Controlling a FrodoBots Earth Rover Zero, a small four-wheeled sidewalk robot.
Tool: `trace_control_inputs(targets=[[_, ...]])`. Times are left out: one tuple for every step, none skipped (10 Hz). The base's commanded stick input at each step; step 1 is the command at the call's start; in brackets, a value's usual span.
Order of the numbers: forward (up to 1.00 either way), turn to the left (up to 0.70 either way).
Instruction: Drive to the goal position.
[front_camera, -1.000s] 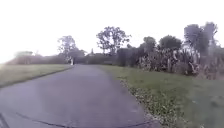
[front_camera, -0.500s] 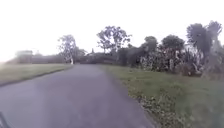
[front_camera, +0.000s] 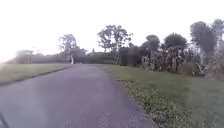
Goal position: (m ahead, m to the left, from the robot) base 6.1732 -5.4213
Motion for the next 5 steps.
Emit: trace_control_inputs(targets=[[0.70,0.00],[0.70,0.00],[0.70,0.00],[0.70,0.00],[0.70,0.00]])
